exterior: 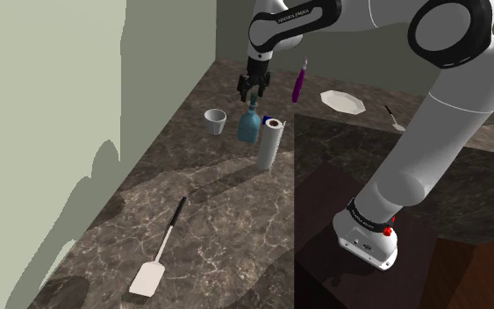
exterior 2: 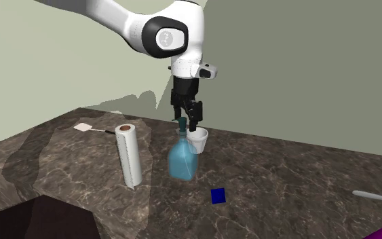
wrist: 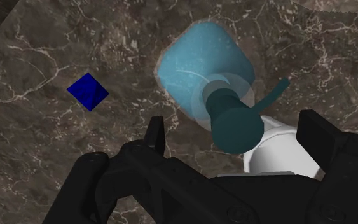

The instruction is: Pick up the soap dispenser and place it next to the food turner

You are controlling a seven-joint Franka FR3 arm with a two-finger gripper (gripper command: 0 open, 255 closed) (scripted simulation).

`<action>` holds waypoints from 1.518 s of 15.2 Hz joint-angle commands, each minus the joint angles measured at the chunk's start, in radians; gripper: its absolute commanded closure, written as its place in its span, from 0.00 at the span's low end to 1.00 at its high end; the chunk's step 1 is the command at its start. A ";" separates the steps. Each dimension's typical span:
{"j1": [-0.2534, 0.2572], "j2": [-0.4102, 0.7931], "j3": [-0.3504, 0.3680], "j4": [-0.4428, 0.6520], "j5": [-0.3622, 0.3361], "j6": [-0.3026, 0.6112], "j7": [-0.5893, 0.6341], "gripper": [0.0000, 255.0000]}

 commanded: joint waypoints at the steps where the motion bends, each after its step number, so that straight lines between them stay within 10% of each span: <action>1: 0.000 0.000 0.000 -0.001 0.000 0.001 0.000 0.00; 4: 0.000 0.000 0.000 -0.001 0.000 0.001 0.000 0.00; 5: 0.000 0.000 0.000 -0.001 0.000 0.001 0.000 1.00; 23: 0.000 -0.034 -0.001 0.079 -0.006 -0.113 0.008 1.00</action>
